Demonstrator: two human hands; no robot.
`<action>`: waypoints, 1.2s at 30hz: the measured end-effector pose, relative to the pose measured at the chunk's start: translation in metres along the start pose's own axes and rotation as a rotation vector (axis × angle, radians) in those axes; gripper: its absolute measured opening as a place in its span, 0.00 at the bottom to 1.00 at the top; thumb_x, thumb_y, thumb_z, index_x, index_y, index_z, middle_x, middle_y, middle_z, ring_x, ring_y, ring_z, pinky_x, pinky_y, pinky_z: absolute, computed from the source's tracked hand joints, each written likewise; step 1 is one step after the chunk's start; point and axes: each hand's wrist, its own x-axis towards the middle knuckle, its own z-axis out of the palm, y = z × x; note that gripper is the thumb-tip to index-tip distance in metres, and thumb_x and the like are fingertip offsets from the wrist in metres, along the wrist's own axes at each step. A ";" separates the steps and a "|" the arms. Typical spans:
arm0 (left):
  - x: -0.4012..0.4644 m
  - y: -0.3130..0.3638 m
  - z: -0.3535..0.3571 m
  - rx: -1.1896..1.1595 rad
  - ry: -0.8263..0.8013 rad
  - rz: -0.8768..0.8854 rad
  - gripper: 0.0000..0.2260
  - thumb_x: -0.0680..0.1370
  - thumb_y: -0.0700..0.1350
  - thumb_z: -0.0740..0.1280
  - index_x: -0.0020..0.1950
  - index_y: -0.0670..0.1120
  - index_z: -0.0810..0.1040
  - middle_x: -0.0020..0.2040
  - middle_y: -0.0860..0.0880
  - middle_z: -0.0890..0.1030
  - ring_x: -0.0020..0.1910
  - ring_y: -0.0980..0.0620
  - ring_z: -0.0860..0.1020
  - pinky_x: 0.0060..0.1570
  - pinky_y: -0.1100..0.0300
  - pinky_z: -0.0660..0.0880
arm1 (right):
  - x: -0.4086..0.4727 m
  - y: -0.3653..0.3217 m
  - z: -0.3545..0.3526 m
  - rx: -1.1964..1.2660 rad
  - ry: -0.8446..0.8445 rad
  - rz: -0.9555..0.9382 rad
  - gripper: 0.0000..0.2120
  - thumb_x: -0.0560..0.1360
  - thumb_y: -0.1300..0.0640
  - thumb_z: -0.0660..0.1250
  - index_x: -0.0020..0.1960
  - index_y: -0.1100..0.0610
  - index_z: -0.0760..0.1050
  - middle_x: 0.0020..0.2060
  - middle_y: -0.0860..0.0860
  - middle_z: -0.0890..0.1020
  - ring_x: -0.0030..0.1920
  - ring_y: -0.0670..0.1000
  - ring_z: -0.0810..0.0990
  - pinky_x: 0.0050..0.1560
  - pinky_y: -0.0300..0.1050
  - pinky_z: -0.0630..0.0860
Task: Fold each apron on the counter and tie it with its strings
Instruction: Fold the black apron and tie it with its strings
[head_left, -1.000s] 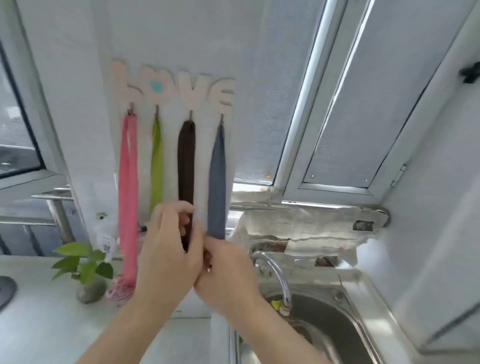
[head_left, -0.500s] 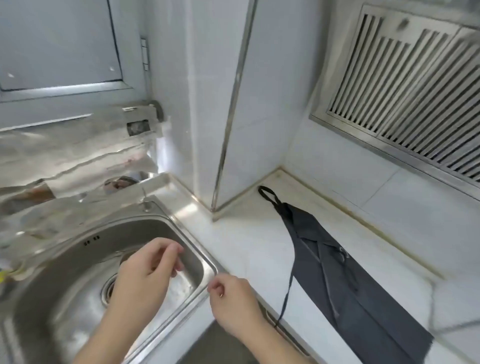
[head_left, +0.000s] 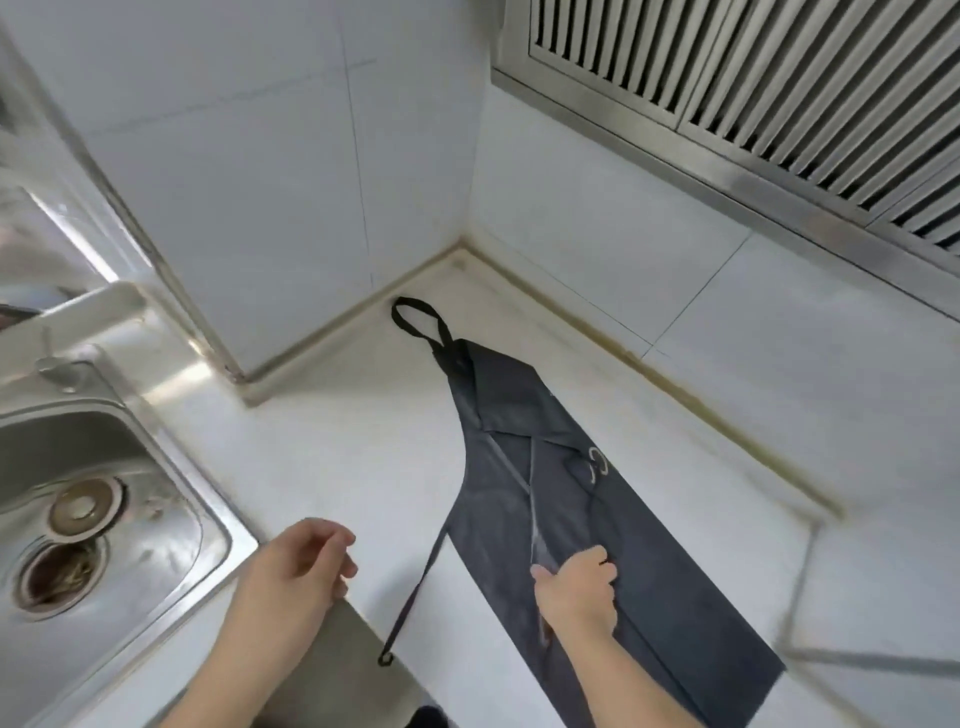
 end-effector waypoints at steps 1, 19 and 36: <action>0.001 -0.001 0.007 0.026 -0.007 -0.023 0.10 0.82 0.43 0.67 0.44 0.53 0.84 0.37 0.48 0.85 0.35 0.46 0.83 0.49 0.46 0.82 | 0.008 0.001 0.000 0.020 -0.020 -0.048 0.23 0.78 0.52 0.73 0.62 0.57 0.62 0.60 0.55 0.77 0.56 0.57 0.82 0.46 0.50 0.77; 0.049 0.115 0.026 0.619 -0.201 0.599 0.04 0.77 0.48 0.68 0.42 0.55 0.77 0.35 0.56 0.80 0.38 0.55 0.77 0.39 0.57 0.74 | -0.078 -0.115 -0.171 0.193 -0.334 -0.956 0.26 0.75 0.42 0.73 0.67 0.39 0.64 0.59 0.34 0.71 0.57 0.40 0.75 0.55 0.39 0.71; 0.020 0.139 -0.055 0.442 -0.231 0.469 0.11 0.74 0.47 0.76 0.40 0.47 0.75 0.35 0.48 0.78 0.32 0.58 0.72 0.34 0.61 0.70 | -0.119 -0.160 -0.135 -0.006 -0.363 -1.000 0.28 0.66 0.34 0.74 0.62 0.37 0.68 0.51 0.37 0.74 0.51 0.41 0.78 0.54 0.42 0.78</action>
